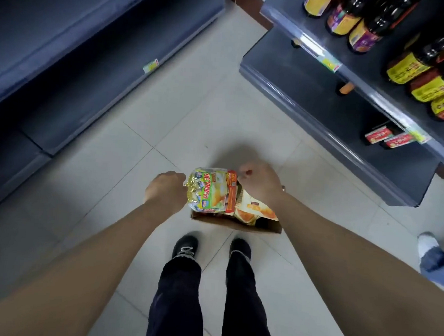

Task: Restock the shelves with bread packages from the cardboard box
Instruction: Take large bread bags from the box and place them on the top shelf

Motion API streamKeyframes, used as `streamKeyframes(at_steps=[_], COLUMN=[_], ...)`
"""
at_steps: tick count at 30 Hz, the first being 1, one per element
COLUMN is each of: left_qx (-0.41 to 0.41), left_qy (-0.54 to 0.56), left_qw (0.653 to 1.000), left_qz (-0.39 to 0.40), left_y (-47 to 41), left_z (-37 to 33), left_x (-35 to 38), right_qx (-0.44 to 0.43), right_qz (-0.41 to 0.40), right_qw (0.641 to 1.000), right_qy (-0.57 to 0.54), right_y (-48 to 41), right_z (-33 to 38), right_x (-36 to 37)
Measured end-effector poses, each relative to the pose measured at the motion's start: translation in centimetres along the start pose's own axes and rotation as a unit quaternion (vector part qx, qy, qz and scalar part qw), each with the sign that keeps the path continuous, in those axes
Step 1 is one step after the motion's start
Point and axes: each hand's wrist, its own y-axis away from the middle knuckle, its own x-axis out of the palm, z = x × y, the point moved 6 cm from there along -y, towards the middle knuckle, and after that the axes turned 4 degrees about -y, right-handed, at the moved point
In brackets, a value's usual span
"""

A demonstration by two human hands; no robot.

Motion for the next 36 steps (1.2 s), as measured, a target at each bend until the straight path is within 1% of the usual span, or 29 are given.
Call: streamKeyframes(at_steps=[3, 7, 11, 14, 16, 18, 19, 21, 22, 23, 25, 27, 29, 31, 34, 36], left_qx=[-0.031, -0.072, -0.124, -0.162, -0.198, -0.242, -0.268, -0.311, -0.323, -0.332, -0.328, -0.316, -0.303, -0.284, -0.239, -0.218], left_qy=[0.014, 0.079, 0.129, 0.14, 0.175, 0.24, 0.293, 0.417, 0.464, 0.495, 0.533, 0.559, 0.56, 0.546, 0.529, 0.524], left_qw=[0.999, 0.994, 0.983, 0.976, 0.963, 0.938, 0.915, 0.852, 0.823, 0.801, 0.779, 0.767, 0.771, 0.788, 0.814, 0.823], left_qz=[0.021, 0.025, 0.03, 0.039, 0.052, 0.065, 0.07, 0.065, 0.058, 0.048, 0.022, 0.007, 0.004, 0.014, 0.028, 0.037], left_y=[-1.3, -3.0, -4.9, -6.9, -8.4, -9.9, -10.5, -11.8, -12.4, -12.8, -13.5, -13.8, -13.4, -12.7, -11.0, -9.6], left_z=[-0.7, -1.3, -1.7, -1.6, -1.1, -0.5, -0.3, 0.2, 0.5, 0.8, 1.4, 1.8, 1.8, 1.7, 2.0, 2.2], left_x=[3.1, 7.4, 11.6, 15.4, 18.6, 21.3, 22.6, 24.9, 25.8, 26.6, 27.6, 27.8, 26.7, 24.7, 20.3, 16.9], right_qx=[-0.008, -0.02, -0.046, -0.045, -0.042, -0.036, -0.033, -0.038, -0.044, -0.05, -0.045, -0.029, -0.02, -0.007, 0.01, 0.007], right_qz=[0.026, 0.055, 0.073, 0.096, 0.105, 0.119, 0.128, 0.144, 0.151, 0.16, 0.175, 0.168, 0.161, 0.158, 0.166, 0.185], right_qw=[0.999, 0.998, 0.996, 0.994, 0.993, 0.992, 0.991, 0.988, 0.986, 0.984, 0.983, 0.985, 0.987, 0.987, 0.984, 0.978], right_qy=[-0.018, -0.003, 0.023, 0.026, 0.024, 0.027, 0.032, 0.045, 0.052, 0.056, 0.036, 0.01, -0.001, -0.022, -0.072, -0.1], right_y=[-2.4, -5.7, -9.4, -12.3, -14.6, -16.8, -17.9, -19.7, -20.4, -20.9, -21.4, -21.3, -20.7, -19.7, -17.3, -15.5], right_z=[-1.8, -4.1, -6.1, -7.6, -8.6, -9.4, -9.8, -10.2, -10.4, -10.5, -10.9, -11.2, -11.1, -10.9, -9.7, -8.4], right_x=[1.7, 3.6, 5.8, 8.3, 10.1, 11.8, 12.7, 14.5, 15.3, 16.1, 17.5, 17.9, 17.3, 16.1, 13.7, 11.7])
